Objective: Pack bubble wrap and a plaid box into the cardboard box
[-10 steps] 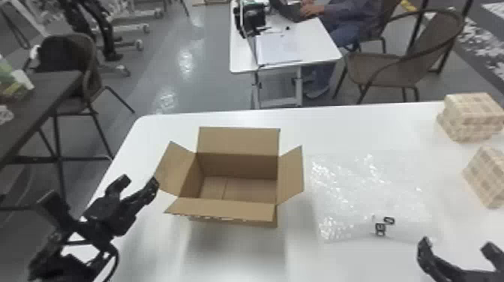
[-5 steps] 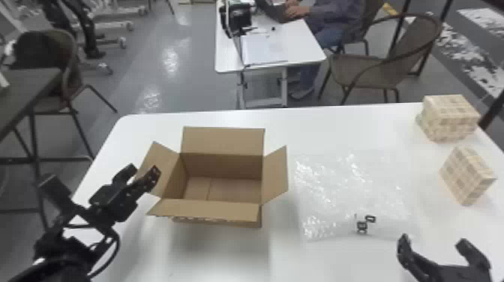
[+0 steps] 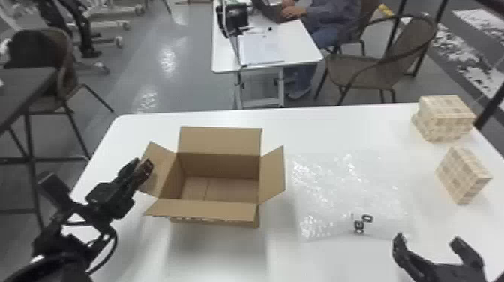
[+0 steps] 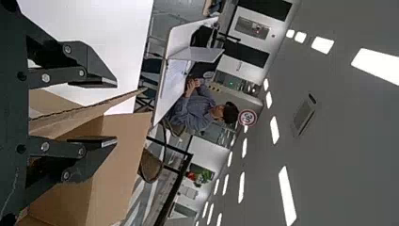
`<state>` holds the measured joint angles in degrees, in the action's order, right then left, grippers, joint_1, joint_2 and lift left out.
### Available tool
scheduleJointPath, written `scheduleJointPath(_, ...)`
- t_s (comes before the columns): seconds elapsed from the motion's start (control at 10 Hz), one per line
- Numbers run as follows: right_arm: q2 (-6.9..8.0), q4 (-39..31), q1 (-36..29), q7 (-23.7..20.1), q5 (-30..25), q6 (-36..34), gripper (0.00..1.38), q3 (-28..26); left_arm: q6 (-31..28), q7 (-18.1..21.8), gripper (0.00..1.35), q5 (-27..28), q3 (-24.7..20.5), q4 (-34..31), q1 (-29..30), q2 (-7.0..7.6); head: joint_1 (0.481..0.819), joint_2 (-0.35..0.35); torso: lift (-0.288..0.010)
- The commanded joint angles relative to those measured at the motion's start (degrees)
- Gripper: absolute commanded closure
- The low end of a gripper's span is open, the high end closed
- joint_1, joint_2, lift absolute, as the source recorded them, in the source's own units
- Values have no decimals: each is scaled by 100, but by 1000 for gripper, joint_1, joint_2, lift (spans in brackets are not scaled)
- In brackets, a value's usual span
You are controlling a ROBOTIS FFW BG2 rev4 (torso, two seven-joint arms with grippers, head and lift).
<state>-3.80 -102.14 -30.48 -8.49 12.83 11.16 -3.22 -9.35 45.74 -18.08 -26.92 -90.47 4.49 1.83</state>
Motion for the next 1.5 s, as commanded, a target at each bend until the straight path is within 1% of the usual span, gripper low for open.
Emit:
scheduleJointPath(0.0,2,9,7,-3,18,0,91,6,65,-4,1059,59,20,3,-10,2,695,100,-110)
scheduleJointPath(0.1,2,18,7,-12,27,0,91,-3,13,-13,1119,59,11,3,-1,-33,695,101,-110)
scheduleJointPath(0.3,-7,27,-2,-21,62,0,93,-3,-14,-13,1122,50,20,3,17,-51,695,98,-110)
scheduleJointPath(0.4,-7,36,-2,-21,79,0,93,-3,39,-21,1228,77,29,-6,17,-60,695,96,-110)
scheduleJointPath(0.5,-7,45,7,-21,141,0,96,-3,65,-48,1205,85,37,-32,25,-95,695,95,-110)
scheduleJointPath(0.6,-7,36,-2,-21,158,0,98,-3,206,-303,1204,33,99,-103,113,-174,695,93,-110)
scheduleJointPath(0.7,-7,-26,-20,-12,123,0,98,-12,250,-795,1205,-90,134,-296,271,-198,695,94,-110)
scheduleJointPath(0.8,2,-105,-28,14,123,-35,98,-20,259,-1059,1205,-55,125,-472,403,-198,695,103,-110)
scheduleJointPath(0.9,2,-166,-11,23,185,-53,98,-20,311,-1226,1204,-46,143,-569,474,-198,695,116,-110)
scheduleJointPath(1.0,2,-421,-11,173,158,-325,98,-20,364,-1226,1205,-46,196,-577,465,-198,695,124,-110)
scheduleJointPath(1.1,10,-808,-11,524,62,-835,98,-20,364,-1234,1205,-46,266,-604,456,-198,695,122,-110)
scheduleJointPath(1.2,37,-1054,165,788,229,-1450,98,-20,347,-1234,1205,-55,292,-621,465,-198,695,109,-110)
scheduleJointPath(1.3,37,-1151,499,762,659,-2197,98,-100,338,-1234,1204,-99,319,-621,482,-198,695,96,-110)
scheduleJointPath(1.4,-51,-1239,798,744,642,-2663,96,-117,338,-1243,1205,-99,371,-621,474,-198,695,95,-110)
